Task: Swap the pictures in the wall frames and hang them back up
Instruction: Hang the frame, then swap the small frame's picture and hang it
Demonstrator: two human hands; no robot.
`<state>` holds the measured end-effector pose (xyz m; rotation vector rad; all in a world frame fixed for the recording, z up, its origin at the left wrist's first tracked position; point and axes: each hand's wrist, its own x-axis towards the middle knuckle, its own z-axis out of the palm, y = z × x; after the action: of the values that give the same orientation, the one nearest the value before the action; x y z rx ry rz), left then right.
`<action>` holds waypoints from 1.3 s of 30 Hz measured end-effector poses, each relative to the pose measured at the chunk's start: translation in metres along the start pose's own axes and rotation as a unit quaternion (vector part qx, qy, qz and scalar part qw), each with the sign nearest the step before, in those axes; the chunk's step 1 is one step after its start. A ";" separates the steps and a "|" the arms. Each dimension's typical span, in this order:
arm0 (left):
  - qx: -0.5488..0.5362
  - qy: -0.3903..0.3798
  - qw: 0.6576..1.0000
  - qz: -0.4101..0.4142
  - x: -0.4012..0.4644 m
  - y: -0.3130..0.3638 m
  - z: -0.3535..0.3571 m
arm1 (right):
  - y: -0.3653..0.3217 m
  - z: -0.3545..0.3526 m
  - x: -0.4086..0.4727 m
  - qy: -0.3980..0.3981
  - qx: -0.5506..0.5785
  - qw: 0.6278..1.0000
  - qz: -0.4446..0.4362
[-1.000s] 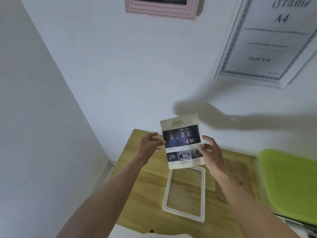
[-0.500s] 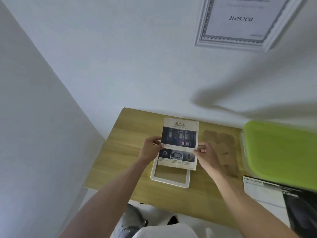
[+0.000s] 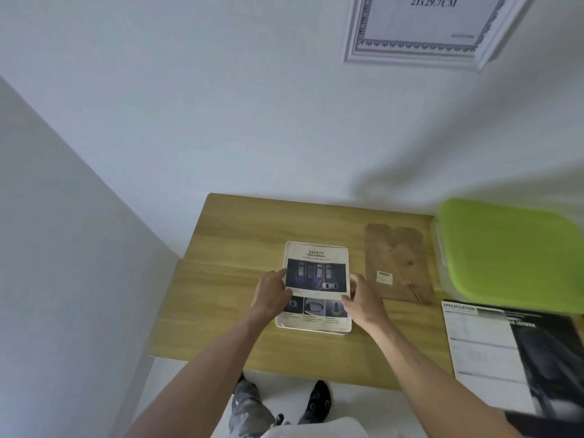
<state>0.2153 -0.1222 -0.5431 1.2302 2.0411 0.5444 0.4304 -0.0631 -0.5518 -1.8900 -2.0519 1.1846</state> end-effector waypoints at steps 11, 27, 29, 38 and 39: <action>0.073 0.010 0.997 -0.020 0.005 -0.005 0.005 | -0.002 0.006 0.000 0.004 -0.130 0.991 -0.017; 0.071 -0.009 0.997 -0.008 0.011 -0.012 0.006 | 0.001 0.009 0.003 0.002 -0.135 0.991 -0.024; 0.062 -0.008 0.998 -0.009 0.011 -0.013 0.006 | 0.001 0.009 0.002 0.002 -0.136 0.990 -0.026; 0.065 -0.015 0.998 -0.001 0.012 -0.013 0.005 | -0.001 0.009 0.002 0.003 -0.137 0.990 -0.023; 0.066 -0.016 0.998 -0.001 0.012 -0.014 0.005 | -0.001 0.009 0.001 0.003 -0.135 0.991 -0.022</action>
<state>0.2072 -0.1180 -0.5595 1.3051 2.0794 0.3914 0.4242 -0.0660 -0.5575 -1.9407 -2.3390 0.9298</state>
